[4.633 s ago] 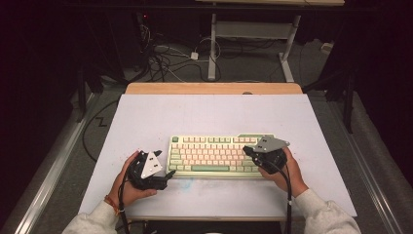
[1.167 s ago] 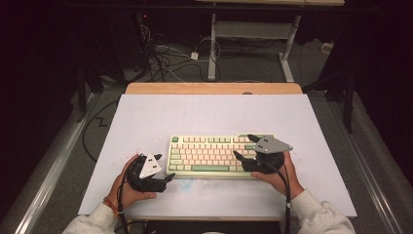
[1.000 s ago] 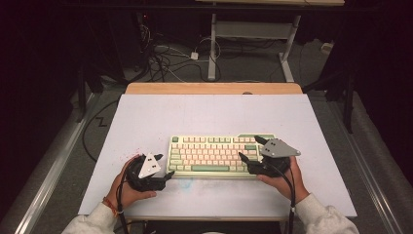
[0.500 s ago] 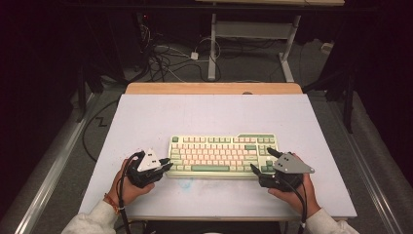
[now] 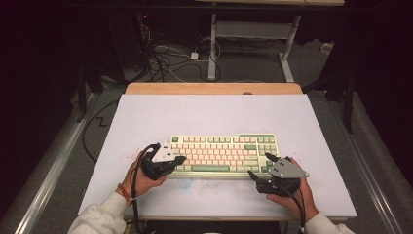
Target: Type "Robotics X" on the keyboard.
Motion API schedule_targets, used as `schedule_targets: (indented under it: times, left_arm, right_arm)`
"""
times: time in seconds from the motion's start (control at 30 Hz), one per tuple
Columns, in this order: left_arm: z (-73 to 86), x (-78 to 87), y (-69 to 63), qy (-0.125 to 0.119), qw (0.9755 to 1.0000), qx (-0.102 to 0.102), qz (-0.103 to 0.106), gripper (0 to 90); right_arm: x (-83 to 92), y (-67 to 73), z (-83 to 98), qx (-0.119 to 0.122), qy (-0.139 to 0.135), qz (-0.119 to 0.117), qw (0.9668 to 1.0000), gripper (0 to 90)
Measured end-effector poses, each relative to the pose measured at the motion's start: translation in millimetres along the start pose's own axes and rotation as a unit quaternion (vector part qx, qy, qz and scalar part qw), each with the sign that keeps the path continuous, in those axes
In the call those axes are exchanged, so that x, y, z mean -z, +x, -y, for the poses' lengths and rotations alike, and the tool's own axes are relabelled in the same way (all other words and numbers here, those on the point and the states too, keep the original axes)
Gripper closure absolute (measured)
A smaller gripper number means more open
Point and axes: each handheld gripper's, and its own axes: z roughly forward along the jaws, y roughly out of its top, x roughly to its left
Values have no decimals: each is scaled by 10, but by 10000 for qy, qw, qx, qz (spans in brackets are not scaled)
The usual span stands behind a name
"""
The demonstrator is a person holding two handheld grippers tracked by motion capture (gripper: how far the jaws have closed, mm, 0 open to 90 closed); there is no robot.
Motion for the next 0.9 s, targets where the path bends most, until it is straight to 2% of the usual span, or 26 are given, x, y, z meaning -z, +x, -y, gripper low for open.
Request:
schedule_targets:
  times: [0.13,0.27,0.43,0.7,0.9]
  left_arm:
    - [-120,-114,-7,38,9999,-54,129,880]
    - [-238,-226,-34,118,9994,-210,228,881]
    - [-353,-368,-62,195,9989,-265,336,880]
    - [-482,-531,-103,230,9982,-279,468,880]
    - [-524,-645,-122,397,9974,-330,506,880]
  right_arm:
    - [-12,23,1,65,38,21,10000,205]
    - [-21,28,9,85,50,13,10000,205]
    - [-33,37,15,135,75,-3,9999,206]
    - [-48,48,20,185,120,-6,9998,206]
    - [-64,54,29,208,169,-27,9996,206]
